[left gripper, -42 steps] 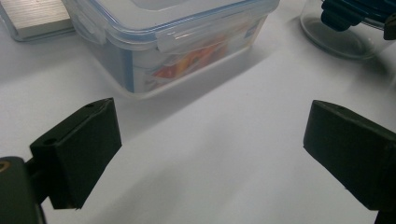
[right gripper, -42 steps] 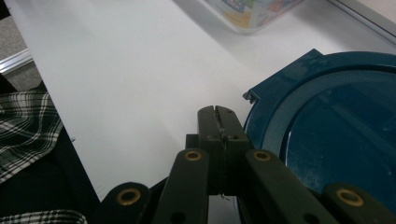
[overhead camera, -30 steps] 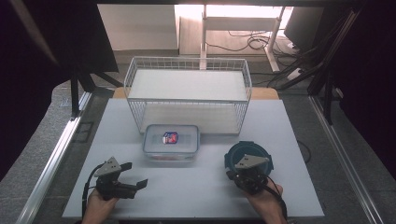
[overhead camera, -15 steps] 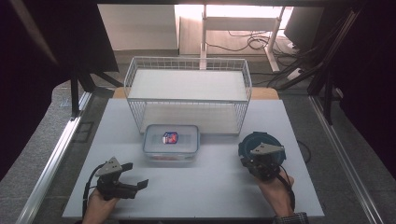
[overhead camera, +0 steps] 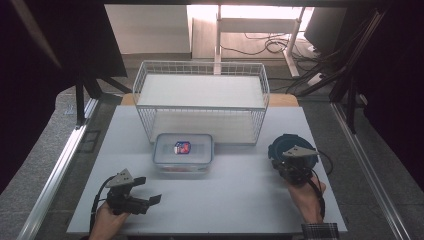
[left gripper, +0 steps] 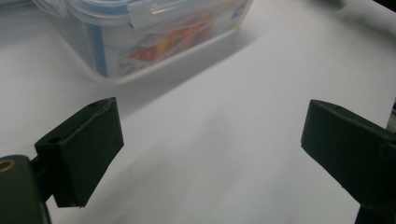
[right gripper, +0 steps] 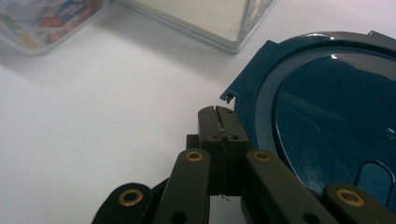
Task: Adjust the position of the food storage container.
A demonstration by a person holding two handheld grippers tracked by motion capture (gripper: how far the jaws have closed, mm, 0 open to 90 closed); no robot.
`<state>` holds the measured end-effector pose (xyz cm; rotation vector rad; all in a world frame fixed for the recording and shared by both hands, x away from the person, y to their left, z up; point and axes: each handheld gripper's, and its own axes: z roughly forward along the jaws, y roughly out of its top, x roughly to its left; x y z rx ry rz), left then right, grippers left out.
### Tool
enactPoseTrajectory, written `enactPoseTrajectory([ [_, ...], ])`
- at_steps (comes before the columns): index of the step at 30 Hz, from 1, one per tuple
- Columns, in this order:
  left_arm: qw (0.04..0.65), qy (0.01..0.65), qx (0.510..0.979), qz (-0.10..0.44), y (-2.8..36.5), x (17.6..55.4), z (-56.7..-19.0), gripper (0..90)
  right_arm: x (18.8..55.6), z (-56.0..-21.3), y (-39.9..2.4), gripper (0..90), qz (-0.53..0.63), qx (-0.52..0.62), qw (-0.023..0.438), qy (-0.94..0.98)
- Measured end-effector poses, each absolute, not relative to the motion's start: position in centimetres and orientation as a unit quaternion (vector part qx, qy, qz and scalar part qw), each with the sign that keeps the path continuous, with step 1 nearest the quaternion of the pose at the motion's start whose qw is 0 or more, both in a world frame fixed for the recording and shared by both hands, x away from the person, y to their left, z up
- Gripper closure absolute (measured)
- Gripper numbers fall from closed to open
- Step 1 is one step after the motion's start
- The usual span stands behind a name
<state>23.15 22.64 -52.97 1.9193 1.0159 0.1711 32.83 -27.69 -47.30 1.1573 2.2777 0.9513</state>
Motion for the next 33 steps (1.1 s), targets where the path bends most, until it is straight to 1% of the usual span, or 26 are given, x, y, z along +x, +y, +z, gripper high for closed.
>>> enactPoseTrajectory([
  [1,0.453,0.417,0.786,0.063,22.5,23.3,-53.1,5.4,33.1,-47.3,-27.9,89.7,0.344,0.418,0.207,0.815],
  [4,0.456,0.421,0.782,0.057,22.5,23.4,-53.0,5.8,33.1,-47.4,-27.9,89.6,0.344,0.417,0.209,0.815],
  [5,0.456,0.432,0.775,0.068,22.9,23.7,-52.5,7.7,32.8,-47.2,-27.5,89.5,0.331,0.413,0.228,0.817],
  [6,0.454,0.436,0.773,0.079,23.1,23.8,-52.3,9.8,32.6,-47.1,-27.3,89.3,0.333,0.411,0.231,0.817],
  [7,0.448,0.444,0.77,0.097,23.7,24.1,-52.0,15.0,32.4,-46.9,-27.2,89.0,0.341,0.407,0.226,0.817],
  [8,0.448,0.444,0.77,0.097,23.7,24.1,-52.0,23.1,32.4,-46.9,-27.2,89.0,0.341,0.407,0.226,0.817],
  [9,0.445,0.453,0.765,0.11,24.3,24.4,-51.8,32.0,32.2,-46.5,-26.6,86.9,0.357,0.396,0.215,0.818],
  [10,0.445,0.468,0.756,0.112,25.0,24.8,-51.8,32.0,32.2,-46.5,-26.6,86.9,0.357,0.396,0.215,0.818],
  [11,0.462,0.488,0.733,0.104,26.4,25.9,-52.0,49.5,32.1,-46.6,-25.9,85.6,0.357,0.381,0.211,0.826],
  [12,0.465,0.501,0.723,0.104,26.9,26.4,-52.1,55.3,32.1,-46.7,-25.6,85.3,0.356,0.373,0.208,0.831],
  [14,0.464,0.508,0.718,0.106,27.2,27.0,-52.2,66.0,32.1,-46.8,-25.3,85.4,0.356,0.368,0.202,0.835],
  [15,0.46,0.508,0.719,0.114,27.3,27.5,-52.2,66.0,32.2,-46.9,-25.0,86.1,0.36,0.365,0.194,0.836],
  [16,0.453,0.506,0.723,0.123,27.3,28.1,-52.1,69.7,32.3,-47.0,-24.7,86.8,0.365,0.362,0.187,0.837],
  [17,0.439,0.502,0.732,0.142,26.8,29.2,-51.8,77.3,32.5,-47.1,-23.9,88.1,0.37,0.355,0.18,0.84],
  [18,0.439,0.502,0.732,0.142,26.8,29.2,-51.8,80.2,32.5,-47.1,-23.9,88.1,0.37,0.355,0.18,0.84],
  [19,0.43,0.501,0.735,0.152,26.1,30.5,-51.8,83.1,32.7,-47.2,-22.7,89.0,0.369,0.344,0.177,0.845],
  [21,0.42,0.5,0.74,0.159,25.6,31.8,-51.8,85.8,33.1,-47.4,-21.5,89.1,0.369,0.337,0.173,0.849],
  [22,0.42,0.5,0.74,0.159,25.6,31.8,-51.8,86.4,33.1,-47.4,-21.5,89.1,0.369,0.337,0.173,0.849],
  [23,0.416,0.499,0.743,0.16,25.4,32.4,-51.9,86.7,33.7,-47.6,-20.2,89.1,0.371,0.335,0.167,0.85],
  [24,0.416,0.5,0.743,0.16,25.2,33.1,-52.0,86.7,33.7,-47.6,-20.2,89.1,0.371,0.335,0.167,0.85],
  [25,0.408,0.501,0.746,0.16,24.9,34.2,-52.4,86.7,34.4,-47.8,-19.1,89.2,0.374,0.338,0.167,0.847],
  [27,0.408,0.503,0.747,0.153,24.7,35.2,-52.8,87.3,35.2,-48.0,-18.1,89.2,0.373,0.34,0.165,0.848],
  [29,0.41,0.501,0.748,0.142,24.3,35.7,-53.1,87.9,36.0,-48.2,-17.2,89.2,0.375,0.341,0.16,0.847],
  [30,0.406,0.502,0.749,0.148,24.1,35.8,-53.1,89.8,36.4,-48.4,-16.8,89.2,0.377,0.342,0.155,0.847],
  [31,0.404,0.503,0.749,0.149,24.0,35.8,-53.1,89.8,36.8,-48.6,-16.3,89.2,0.379,0.343,0.15,0.846],
  [33,0.413,0.504,0.747,0.135,24.1,35.8,-53.1,89.9,37.5,-49.1,-15.3,89.2,0.38,0.345,0.139,0.847],
])
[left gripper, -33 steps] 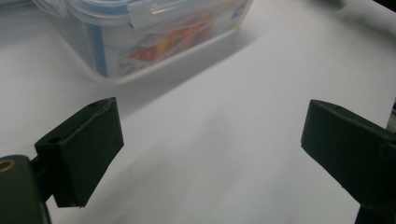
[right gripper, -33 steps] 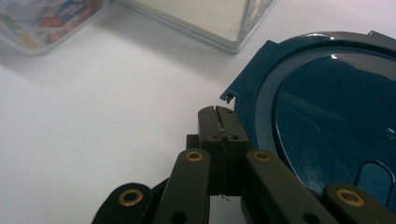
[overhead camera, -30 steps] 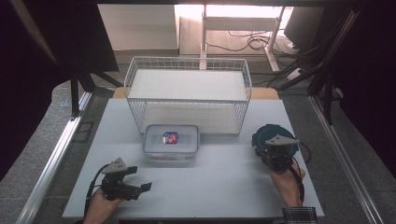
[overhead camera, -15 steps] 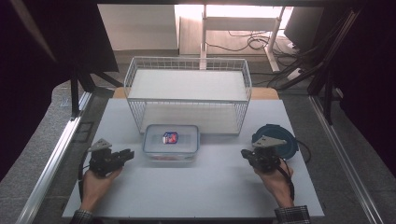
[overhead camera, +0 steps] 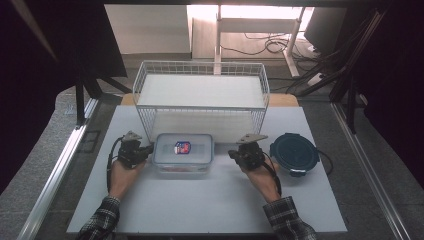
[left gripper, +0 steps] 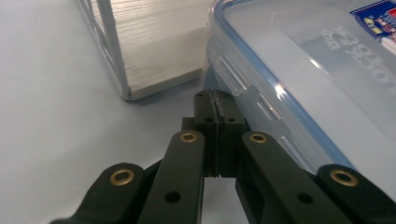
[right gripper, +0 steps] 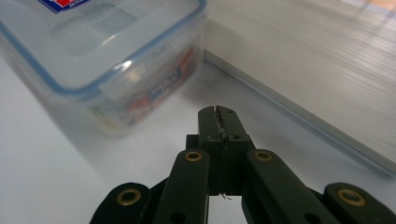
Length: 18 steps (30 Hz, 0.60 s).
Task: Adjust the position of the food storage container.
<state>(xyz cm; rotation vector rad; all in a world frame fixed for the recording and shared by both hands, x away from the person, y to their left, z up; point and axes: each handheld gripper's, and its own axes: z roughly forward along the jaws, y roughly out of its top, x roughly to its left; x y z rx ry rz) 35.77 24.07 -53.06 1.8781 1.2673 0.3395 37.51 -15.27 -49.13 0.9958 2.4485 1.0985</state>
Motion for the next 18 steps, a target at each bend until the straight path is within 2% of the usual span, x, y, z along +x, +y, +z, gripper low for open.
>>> enactPoseTrajectory([
  [8,0.422,0.487,0.757,0.108,22.1,35.5,-53.0,89.9,39.1,-50.6,-13.2,88.4,0.368,0.357,0.133,0.848],
  [9,0.42,0.487,0.758,0.108,21.8,35.5,-53.0,90.0,39.1,-50.6,-13.4,88.8,0.363,0.356,0.144,0.849],
  [12,0.424,0.479,0.762,0.098,21.1,35.4,-52.9,90.0,39.1,-50.4,-14.3,89.2,0.363,0.374,0.128,0.844],
  [18,0.412,0.469,0.775,0.1,19.8,34.8,-52.5,90.0,37.7,-50.1,-15.4,89.3,0.347,0.376,0.139,0.848],
])
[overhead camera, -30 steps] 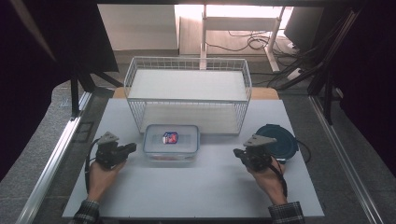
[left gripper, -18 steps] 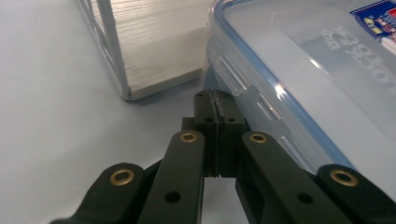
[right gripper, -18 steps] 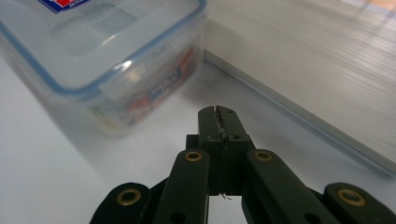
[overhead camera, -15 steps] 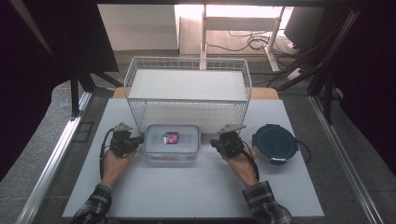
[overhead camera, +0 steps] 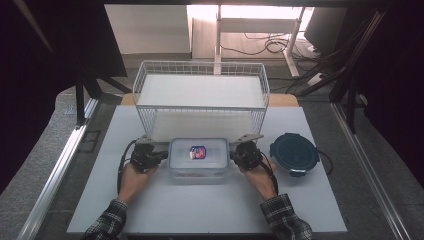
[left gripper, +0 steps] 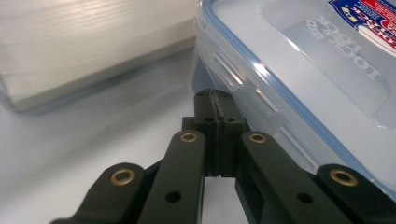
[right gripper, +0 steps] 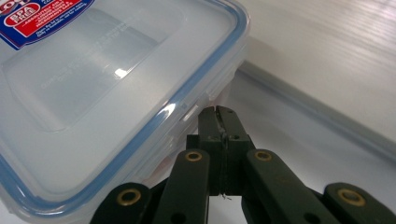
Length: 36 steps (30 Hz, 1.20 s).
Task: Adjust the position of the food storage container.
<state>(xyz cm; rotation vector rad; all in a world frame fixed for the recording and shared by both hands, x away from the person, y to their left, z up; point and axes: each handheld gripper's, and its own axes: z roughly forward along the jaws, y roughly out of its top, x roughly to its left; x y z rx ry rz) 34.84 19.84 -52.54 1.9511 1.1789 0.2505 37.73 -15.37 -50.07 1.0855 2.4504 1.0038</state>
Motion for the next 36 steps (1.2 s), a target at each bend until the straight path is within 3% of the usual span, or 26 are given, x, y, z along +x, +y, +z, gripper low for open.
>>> enactPoseTrajectory([
  [18,0.391,0.445,0.8,0.094,18.9,29.7,-52.0,90.0,32.5,-49.8,-16.1,89.5,0.331,0.364,0.144,0.859],
  [27,0.393,0.426,0.811,0.086,17.6,29.0,-51.9,90.0,30.1,-49.6,-17.3,89.4,0.316,0.356,0.167,0.864],
  [31,0.394,0.417,0.814,0.09,17.6,29.0,-51.6,89.9,30.2,-49.6,-18.0,88.0,0.325,0.359,0.155,0.861],
  [32,0.397,0.424,0.806,0.112,18.2,28.6,-51.1,88.4,30.1,-49.7,-18.4,80.3,0.328,0.36,0.156,0.859],
  [33,0.397,0.424,0.806,0.112,18.2,28.6,-51.1,84.3,30.1,-49.7,-18.4,80.3,0.328,0.36,0.156,0.859],
  [34,0.4,0.429,0.799,0.133,18.9,28.0,-50.8,78.4,30.0,-49.7,-18.8,74.2,0.33,0.354,0.163,0.86],
  [35,0.4,0.429,0.799,0.133,18.9,28.0,-50.8,72.2,30.0,-49.7,-18.8,74.2,0.33,0.354,0.163,0.86],
  [36,0.404,0.432,0.795,0.135,19.4,27.7,-50.8,65.9,29.7,-49.5,-19.3,66.9,0.336,0.352,0.167,0.858],
])
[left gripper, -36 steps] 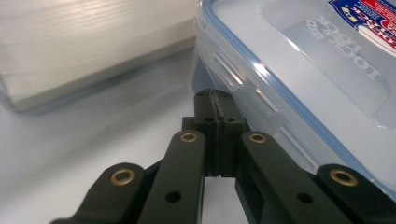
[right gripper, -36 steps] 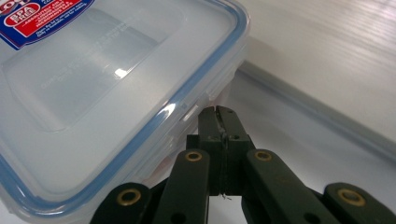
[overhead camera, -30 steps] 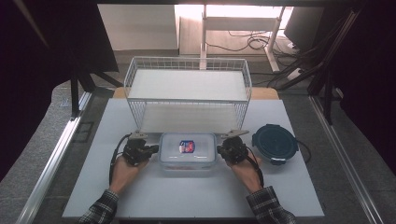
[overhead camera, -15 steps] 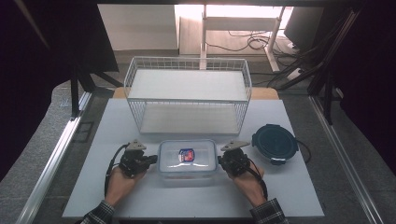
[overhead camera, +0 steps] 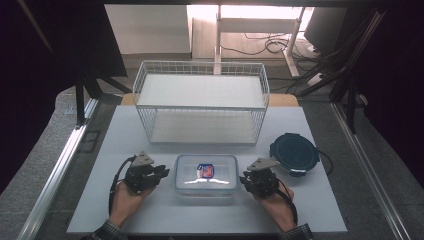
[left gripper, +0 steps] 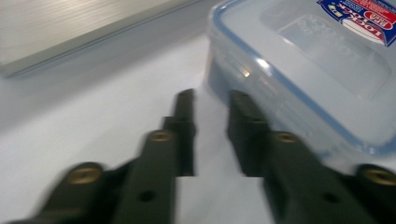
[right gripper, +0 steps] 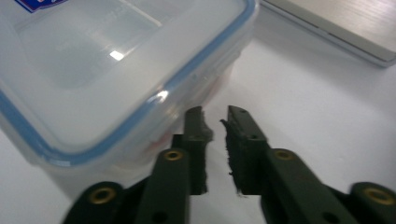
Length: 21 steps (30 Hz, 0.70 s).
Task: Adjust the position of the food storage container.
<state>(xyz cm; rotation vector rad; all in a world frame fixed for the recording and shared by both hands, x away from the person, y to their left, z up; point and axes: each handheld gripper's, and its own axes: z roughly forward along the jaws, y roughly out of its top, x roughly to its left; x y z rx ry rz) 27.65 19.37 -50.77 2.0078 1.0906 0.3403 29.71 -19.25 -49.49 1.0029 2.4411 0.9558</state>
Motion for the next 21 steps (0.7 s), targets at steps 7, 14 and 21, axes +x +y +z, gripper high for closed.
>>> enactPoseTrajectory([
  [7,0.42,0.435,0.786,0.126,20.4,24.9,-51.1,32.8,28.6,-48.7,-20.6,46.0,0.361,0.349,0.172,0.847],
  [14,0.427,0.417,0.794,0.121,20.6,23.3,-51.7,6.6,28.1,-48.6,-22.2,15.1,0.387,0.339,0.147,0.844],
  [21,0.447,0.407,0.787,0.126,20.7,23.5,-52.4,4.2,27.9,-48.7,-22.5,3.1,0.403,0.328,0.15,0.841],
])
